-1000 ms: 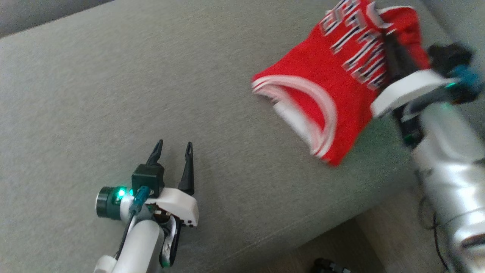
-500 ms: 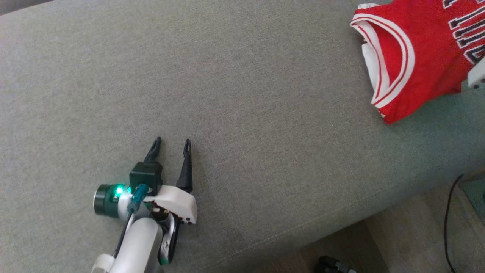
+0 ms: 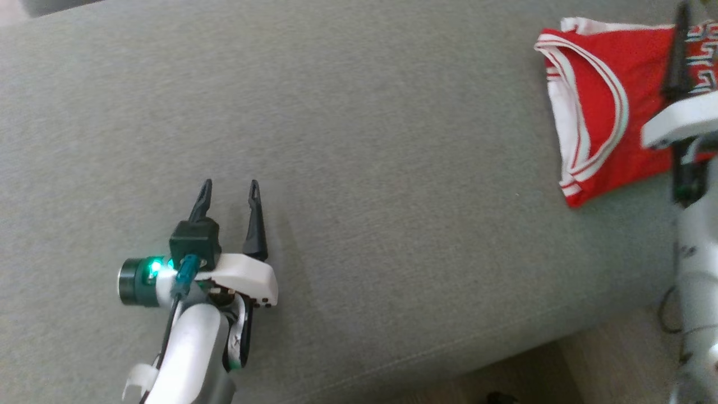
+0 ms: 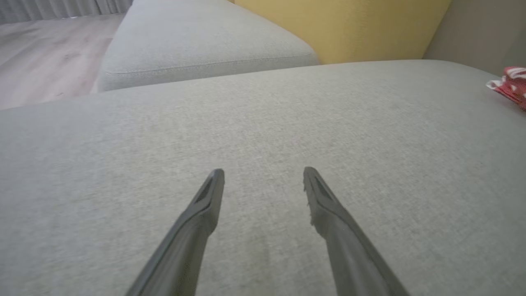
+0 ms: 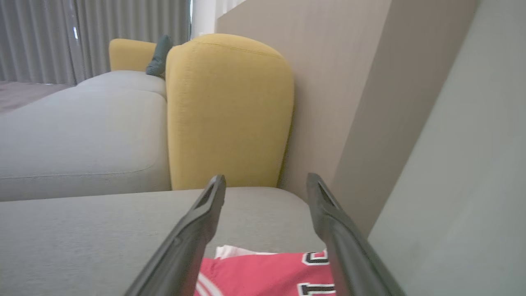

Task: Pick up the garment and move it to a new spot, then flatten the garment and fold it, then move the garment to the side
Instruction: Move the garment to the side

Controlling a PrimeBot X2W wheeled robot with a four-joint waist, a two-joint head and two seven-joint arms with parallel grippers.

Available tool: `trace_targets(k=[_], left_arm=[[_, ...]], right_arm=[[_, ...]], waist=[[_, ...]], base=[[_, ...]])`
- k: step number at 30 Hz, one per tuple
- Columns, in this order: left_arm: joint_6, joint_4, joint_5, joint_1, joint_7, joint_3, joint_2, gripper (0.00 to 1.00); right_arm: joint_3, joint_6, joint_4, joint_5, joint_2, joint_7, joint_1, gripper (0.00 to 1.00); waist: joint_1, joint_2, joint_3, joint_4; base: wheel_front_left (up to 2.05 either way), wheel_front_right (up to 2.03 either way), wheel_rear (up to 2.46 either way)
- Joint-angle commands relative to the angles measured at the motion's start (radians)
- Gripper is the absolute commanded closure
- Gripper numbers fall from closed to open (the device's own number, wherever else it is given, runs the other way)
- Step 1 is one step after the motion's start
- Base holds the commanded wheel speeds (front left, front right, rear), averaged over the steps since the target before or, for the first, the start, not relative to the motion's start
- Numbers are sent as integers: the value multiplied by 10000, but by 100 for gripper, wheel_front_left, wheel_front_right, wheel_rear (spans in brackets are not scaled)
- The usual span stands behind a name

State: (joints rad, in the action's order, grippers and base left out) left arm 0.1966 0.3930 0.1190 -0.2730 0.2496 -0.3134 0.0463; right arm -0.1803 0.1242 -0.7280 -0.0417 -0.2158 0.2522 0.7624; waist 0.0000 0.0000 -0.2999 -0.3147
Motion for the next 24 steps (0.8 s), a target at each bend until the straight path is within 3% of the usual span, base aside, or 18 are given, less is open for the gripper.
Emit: trace_targets(k=[1, 7, 14, 24], left_arm=[[135, -363, 98, -139, 122, 353, 39, 0], [318, -506, 331, 122, 122, 454, 39, 0], [484, -612, 567, 550, 122, 466, 39, 0], [694, -703, 742, 1143, 122, 818, 39, 0]], right_arm=[[438, 65, 656, 183, 175, 94, -149, 0], [1458, 65, 1492, 917, 920, 95, -1208, 0], [2073, 65, 1572, 1408, 1322, 95, -2470, 0], [2463, 65, 1523, 1577, 1610, 95, -3719, 0]], waist=[[0, 0, 206, 339], [0, 0, 586, 1231], [0, 0, 994, 2303], [0, 0, 1512, 3028]], base=[[0, 0, 0], [0, 0, 0], [0, 0, 0], [0, 0, 0]])
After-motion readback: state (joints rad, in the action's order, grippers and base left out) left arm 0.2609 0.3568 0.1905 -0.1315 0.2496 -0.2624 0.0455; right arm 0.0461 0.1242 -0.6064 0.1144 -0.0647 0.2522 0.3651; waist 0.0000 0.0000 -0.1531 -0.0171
